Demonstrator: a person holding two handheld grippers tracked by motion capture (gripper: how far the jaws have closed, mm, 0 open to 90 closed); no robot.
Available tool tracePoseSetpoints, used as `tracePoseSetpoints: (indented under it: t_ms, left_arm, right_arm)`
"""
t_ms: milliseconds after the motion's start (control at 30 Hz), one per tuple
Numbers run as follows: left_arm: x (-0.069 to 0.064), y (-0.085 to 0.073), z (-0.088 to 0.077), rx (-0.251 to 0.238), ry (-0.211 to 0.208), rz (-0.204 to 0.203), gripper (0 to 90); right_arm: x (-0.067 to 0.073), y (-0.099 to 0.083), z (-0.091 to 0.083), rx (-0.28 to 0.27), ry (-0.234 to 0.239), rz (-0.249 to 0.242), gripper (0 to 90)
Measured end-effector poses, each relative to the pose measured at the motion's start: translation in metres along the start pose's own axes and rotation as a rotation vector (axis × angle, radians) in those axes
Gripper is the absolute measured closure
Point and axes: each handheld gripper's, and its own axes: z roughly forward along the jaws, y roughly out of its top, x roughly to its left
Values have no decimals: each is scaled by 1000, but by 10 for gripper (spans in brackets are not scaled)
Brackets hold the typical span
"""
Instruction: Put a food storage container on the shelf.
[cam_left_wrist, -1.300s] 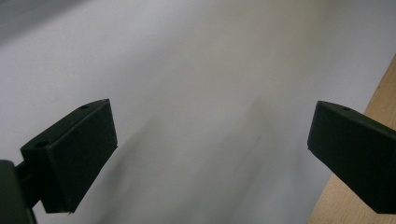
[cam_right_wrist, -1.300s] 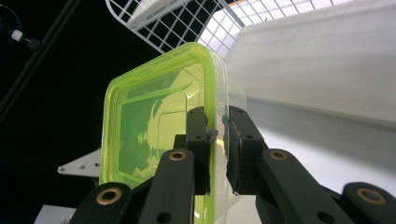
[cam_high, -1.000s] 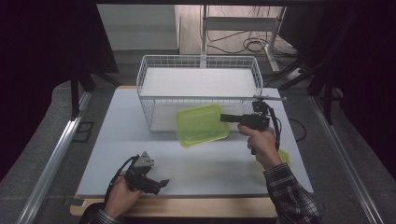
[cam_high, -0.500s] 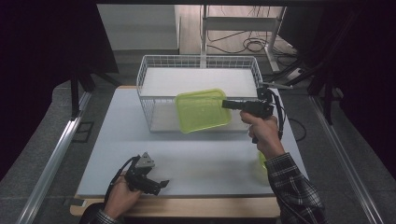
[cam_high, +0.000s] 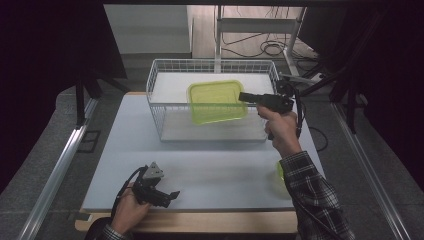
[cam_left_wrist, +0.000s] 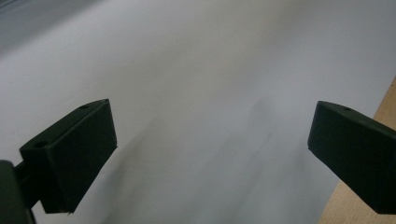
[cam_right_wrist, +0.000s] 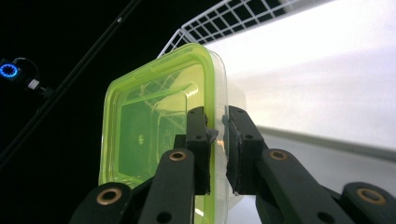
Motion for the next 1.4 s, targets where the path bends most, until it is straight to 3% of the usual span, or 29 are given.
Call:
tracePoseSetpoints:
  t_ms: [867,1400]
  left_arm:
    - [-1,-1,1,19,8,16,8]
    - [-1,-1,2,23,10,21,8]
  right_arm:
    - [2,38,29,-66,-131,-25,801]
    - [-5,43,42,-64,-192,-25,800]
